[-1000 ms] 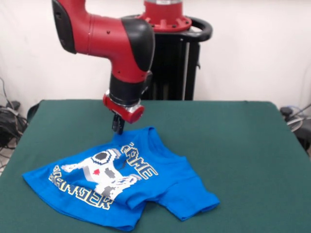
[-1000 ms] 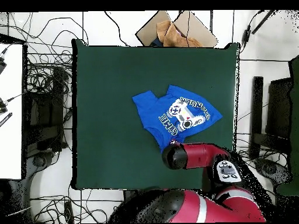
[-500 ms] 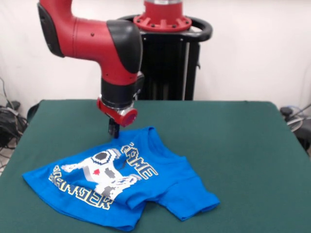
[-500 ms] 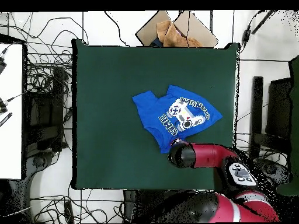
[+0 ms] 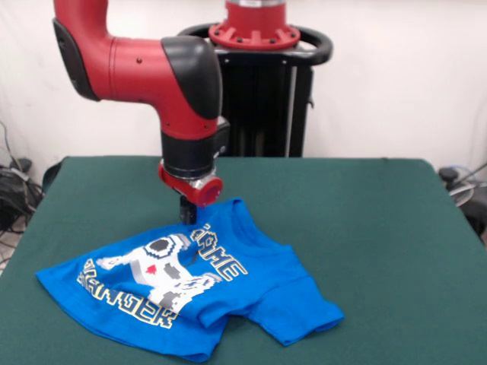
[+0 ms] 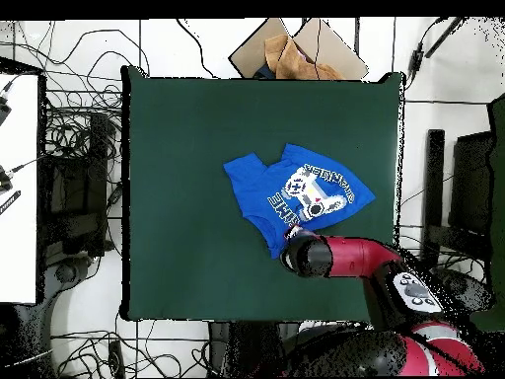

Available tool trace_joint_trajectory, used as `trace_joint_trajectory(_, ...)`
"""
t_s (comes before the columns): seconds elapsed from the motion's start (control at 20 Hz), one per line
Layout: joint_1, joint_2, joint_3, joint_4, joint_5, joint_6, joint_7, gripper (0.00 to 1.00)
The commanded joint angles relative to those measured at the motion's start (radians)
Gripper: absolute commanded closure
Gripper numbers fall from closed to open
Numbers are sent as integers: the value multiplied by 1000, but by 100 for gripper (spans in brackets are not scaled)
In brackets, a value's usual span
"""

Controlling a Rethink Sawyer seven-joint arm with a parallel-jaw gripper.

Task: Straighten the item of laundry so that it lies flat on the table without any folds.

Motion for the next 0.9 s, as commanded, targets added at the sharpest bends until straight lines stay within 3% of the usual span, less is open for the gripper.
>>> trace_joint_trajectory(0.05, -5, -22, 161, 4, 67, 114, -74, 100)
trace_joint_trajectory(0.9, 19, -3, 73, -10, 29, 141, -53, 100)
